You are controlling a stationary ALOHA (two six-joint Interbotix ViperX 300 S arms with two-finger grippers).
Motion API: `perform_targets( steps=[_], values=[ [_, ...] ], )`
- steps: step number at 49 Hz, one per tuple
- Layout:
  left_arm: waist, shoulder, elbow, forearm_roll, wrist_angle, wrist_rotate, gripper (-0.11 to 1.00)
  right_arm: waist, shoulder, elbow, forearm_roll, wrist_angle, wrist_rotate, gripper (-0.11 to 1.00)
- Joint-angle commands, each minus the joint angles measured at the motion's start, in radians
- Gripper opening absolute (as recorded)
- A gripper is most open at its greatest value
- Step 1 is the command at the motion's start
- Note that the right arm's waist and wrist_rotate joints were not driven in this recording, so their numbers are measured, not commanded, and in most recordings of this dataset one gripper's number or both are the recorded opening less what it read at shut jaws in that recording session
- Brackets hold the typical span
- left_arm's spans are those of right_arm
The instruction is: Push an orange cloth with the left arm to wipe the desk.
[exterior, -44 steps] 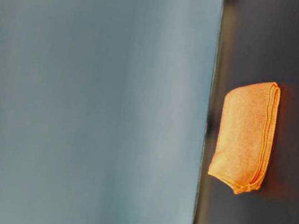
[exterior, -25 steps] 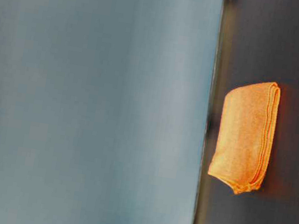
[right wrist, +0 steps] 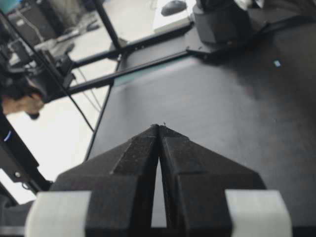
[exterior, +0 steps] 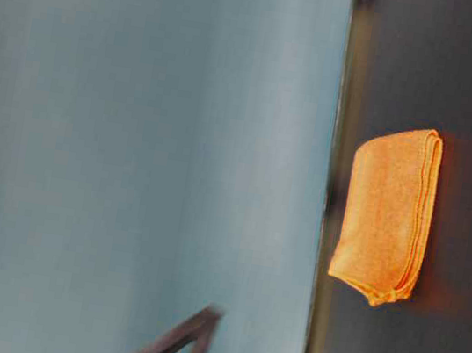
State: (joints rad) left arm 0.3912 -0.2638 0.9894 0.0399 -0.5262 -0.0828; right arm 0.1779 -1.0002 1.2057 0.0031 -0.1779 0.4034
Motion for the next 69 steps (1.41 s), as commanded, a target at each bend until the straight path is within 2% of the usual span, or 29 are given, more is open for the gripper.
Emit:
perform_targets(
  steps=[1, 4, 7, 20, 31, 49, 62, 69],
  values=[
    [0.018, 0.149, -0.101, 0.003, -0.012, -0.002, 0.62, 0.0, 0.005, -0.002, 0.0, -0.002, 0.0, 0.0],
    [0.028, 0.229, -0.158, 0.003, -0.012, -0.002, 0.78, 0.0, 0.002, 0.0, 0.0, 0.002, 0.0, 0.0],
    [0.035, 0.298, -0.209, 0.003, -0.012, -0.003, 0.88, 0.0, -0.003, 0.003, 0.0, 0.003, 0.002, 0.0],
    [0.064, 0.522, -0.38, 0.003, -0.006, -0.041, 0.86, 0.0, -0.04, 0.023, 0.0, 0.008, 0.0, 0.0],
    [0.072, 0.612, -0.44, 0.003, 0.044, -0.049, 0.86, 0.0, -0.058, 0.037, 0.0, 0.008, 0.0, 0.0],
    [0.066, 0.634, -0.425, 0.003, 0.064, -0.051, 0.86, 0.0, -0.06, 0.037, 0.0, 0.008, 0.002, 0.0],
    [0.015, 0.618, -0.379, 0.005, 0.064, -0.049, 0.86, 0.0, -0.063, 0.038, 0.0, 0.009, 0.002, 0.0],
    [-0.037, 0.594, -0.334, 0.005, 0.061, -0.049, 0.86, 0.0, -0.064, 0.043, 0.0, 0.009, 0.0, 0.0]
  ],
)
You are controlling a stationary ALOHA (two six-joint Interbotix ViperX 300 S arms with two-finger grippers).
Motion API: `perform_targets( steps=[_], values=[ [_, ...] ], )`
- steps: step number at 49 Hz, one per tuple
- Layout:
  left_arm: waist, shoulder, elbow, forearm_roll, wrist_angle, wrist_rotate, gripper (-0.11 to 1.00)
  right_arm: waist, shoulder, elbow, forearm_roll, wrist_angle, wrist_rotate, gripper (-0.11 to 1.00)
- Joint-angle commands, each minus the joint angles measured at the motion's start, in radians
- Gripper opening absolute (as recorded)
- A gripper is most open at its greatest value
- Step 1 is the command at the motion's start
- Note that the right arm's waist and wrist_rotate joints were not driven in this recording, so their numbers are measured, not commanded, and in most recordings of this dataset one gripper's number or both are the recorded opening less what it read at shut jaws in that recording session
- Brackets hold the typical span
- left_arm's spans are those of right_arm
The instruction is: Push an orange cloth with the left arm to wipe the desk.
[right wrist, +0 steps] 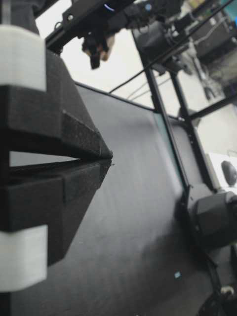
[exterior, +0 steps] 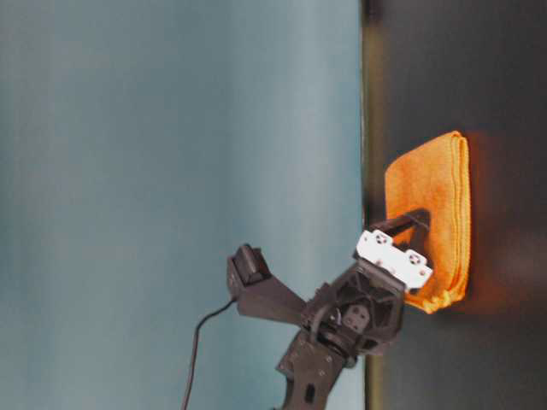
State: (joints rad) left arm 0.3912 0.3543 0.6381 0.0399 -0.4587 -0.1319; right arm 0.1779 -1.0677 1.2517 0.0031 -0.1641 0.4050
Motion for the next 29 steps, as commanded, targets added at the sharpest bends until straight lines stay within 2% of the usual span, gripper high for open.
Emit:
perform_targets(
  steps=[1, 29],
  values=[
    [-0.044, -0.029, 0.026, 0.005, -0.008, 0.0, 0.86, 0.0, 0.003, -0.002, 0.0, -0.005, 0.0, 0.0],
    [-0.267, -0.183, 0.287, 0.005, -0.055, -0.02, 0.86, 0.0, -0.02, 0.002, 0.0, 0.012, -0.002, 0.0]
  ],
)
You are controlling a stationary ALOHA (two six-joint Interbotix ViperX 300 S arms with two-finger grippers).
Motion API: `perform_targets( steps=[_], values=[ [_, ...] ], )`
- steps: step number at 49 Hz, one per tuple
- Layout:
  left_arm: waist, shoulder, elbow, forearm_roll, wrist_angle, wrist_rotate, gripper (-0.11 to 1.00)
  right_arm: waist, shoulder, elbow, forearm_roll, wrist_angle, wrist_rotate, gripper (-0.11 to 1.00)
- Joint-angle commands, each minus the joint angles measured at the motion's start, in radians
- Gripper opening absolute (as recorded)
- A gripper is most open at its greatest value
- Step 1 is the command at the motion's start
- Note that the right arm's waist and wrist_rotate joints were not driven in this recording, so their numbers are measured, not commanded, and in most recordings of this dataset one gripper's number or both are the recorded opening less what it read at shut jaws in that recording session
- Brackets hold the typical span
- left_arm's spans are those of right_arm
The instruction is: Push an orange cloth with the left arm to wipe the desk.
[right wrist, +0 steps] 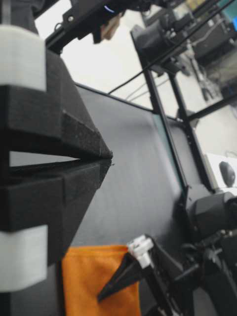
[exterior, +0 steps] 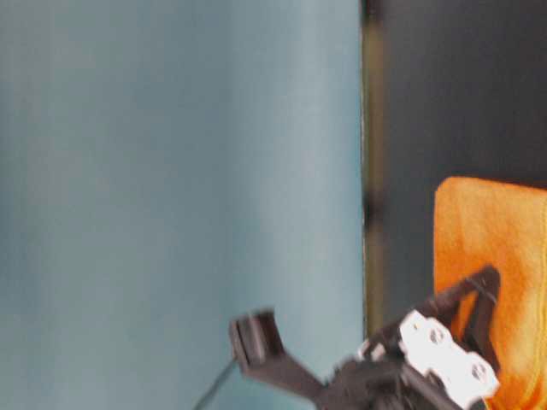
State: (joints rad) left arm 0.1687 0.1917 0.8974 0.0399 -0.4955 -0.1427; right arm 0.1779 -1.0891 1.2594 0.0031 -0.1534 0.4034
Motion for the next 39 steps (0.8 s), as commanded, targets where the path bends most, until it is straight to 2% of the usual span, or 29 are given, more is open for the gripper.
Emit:
perform_targets(
  steps=[1, 20, 39],
  values=[
    [-0.055, -0.023, 0.038, 0.005, -0.023, -0.014, 0.86, 0.0, 0.0, -0.006, 0.0, 0.003, 0.0, 0.0],
    [-0.272, -0.091, 0.091, 0.003, -0.041, -0.072, 0.86, 0.0, -0.008, -0.006, 0.0, 0.008, 0.0, 0.0],
    [-0.422, -0.086, 0.094, 0.005, -0.035, -0.118, 0.86, 0.0, -0.008, -0.003, 0.0, 0.015, 0.002, 0.0]
  ],
)
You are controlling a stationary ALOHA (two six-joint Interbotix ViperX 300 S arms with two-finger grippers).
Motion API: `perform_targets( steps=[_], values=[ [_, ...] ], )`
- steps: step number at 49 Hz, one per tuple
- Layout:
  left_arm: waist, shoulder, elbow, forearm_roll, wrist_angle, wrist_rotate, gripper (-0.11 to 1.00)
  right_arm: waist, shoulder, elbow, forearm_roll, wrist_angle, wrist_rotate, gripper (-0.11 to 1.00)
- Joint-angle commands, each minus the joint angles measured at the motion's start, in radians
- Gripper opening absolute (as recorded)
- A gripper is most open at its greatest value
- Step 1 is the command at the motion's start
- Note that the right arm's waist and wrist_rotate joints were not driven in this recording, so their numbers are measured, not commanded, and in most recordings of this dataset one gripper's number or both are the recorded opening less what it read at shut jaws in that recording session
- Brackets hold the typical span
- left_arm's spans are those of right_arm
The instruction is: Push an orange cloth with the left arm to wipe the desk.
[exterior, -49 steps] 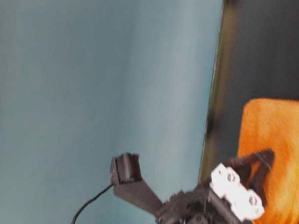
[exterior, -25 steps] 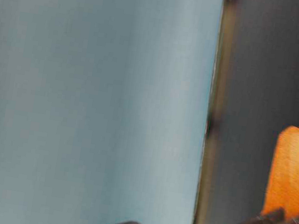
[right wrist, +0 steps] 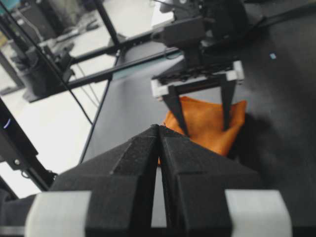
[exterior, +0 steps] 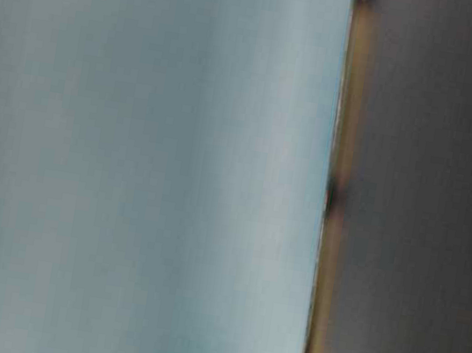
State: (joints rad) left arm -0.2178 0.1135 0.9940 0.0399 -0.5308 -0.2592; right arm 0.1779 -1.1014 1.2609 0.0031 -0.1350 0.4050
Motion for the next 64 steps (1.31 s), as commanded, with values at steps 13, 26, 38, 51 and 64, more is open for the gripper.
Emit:
perform_targets(
  steps=[13, 26, 38, 51, 64],
  values=[
    [-0.146, -0.008, -0.018, 0.003, 0.0, -0.006, 0.86, 0.0, 0.003, -0.005, 0.003, -0.003, -0.002, 0.0],
    [-0.224, 0.003, -0.043, 0.005, 0.0, -0.006, 0.86, 0.0, 0.005, -0.002, 0.009, -0.003, -0.002, 0.0],
    [-0.207, -0.005, -0.044, 0.003, 0.0, 0.011, 0.86, -0.002, 0.003, -0.002, 0.009, -0.003, -0.002, 0.0],
    [-0.178, -0.14, -0.028, 0.003, 0.0, 0.072, 0.86, 0.0, -0.006, -0.002, 0.009, 0.002, 0.0, 0.0],
    [-0.178, -0.298, 0.002, 0.005, 0.114, 0.106, 0.86, 0.0, -0.014, 0.0, 0.009, 0.017, 0.0, 0.0]
  ],
)
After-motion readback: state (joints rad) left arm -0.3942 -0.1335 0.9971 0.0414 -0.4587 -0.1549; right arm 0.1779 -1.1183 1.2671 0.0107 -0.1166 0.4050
